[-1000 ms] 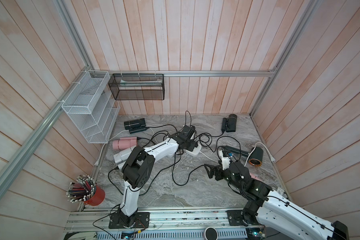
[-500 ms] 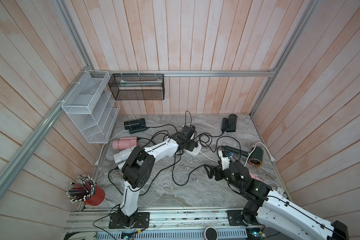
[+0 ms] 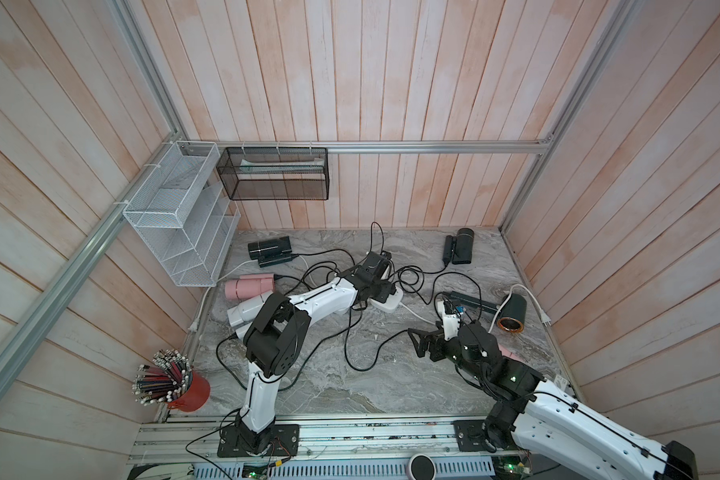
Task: Charge the blow dryers
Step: Insert the plug into the socket.
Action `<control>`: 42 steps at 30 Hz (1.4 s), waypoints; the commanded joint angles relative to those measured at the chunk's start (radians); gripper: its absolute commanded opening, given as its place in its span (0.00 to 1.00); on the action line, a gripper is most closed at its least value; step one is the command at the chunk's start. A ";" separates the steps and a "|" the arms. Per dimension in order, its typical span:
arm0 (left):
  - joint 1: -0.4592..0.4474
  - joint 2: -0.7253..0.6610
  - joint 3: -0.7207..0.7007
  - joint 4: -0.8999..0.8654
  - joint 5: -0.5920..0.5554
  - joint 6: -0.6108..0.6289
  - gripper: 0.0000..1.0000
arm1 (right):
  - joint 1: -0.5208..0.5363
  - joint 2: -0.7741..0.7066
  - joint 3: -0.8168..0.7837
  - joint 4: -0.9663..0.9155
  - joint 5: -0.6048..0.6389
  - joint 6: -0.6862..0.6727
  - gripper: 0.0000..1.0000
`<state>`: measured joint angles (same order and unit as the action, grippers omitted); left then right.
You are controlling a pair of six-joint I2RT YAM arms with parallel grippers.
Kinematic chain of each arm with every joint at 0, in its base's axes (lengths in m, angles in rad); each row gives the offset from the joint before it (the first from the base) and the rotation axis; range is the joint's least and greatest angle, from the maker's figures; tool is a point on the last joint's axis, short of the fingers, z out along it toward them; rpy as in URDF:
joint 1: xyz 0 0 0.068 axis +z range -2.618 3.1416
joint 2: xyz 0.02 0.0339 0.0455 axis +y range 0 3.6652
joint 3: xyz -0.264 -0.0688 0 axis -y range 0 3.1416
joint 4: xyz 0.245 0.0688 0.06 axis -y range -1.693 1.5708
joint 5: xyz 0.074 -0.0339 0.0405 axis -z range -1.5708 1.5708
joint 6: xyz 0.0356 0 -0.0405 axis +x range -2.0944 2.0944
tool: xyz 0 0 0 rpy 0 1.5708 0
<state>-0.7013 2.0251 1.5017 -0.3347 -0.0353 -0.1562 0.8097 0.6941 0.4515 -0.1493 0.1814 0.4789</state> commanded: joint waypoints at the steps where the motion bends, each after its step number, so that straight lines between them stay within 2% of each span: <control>1: -0.006 0.007 -0.033 -0.021 -0.005 0.014 0.09 | -0.004 0.004 -0.004 0.013 0.003 0.000 0.99; 19: 0.006 0.021 -0.028 -0.026 0.009 0.010 0.09 | -0.004 0.019 0.002 0.019 0.008 0.000 0.99; 42: -0.004 -0.045 -0.063 -0.038 -0.002 0.009 0.09 | -0.004 0.022 -0.011 0.031 -0.002 0.006 0.99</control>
<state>-0.7013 1.9987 1.4597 -0.3439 -0.0341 -0.1570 0.8097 0.7128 0.4515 -0.1345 0.1818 0.4793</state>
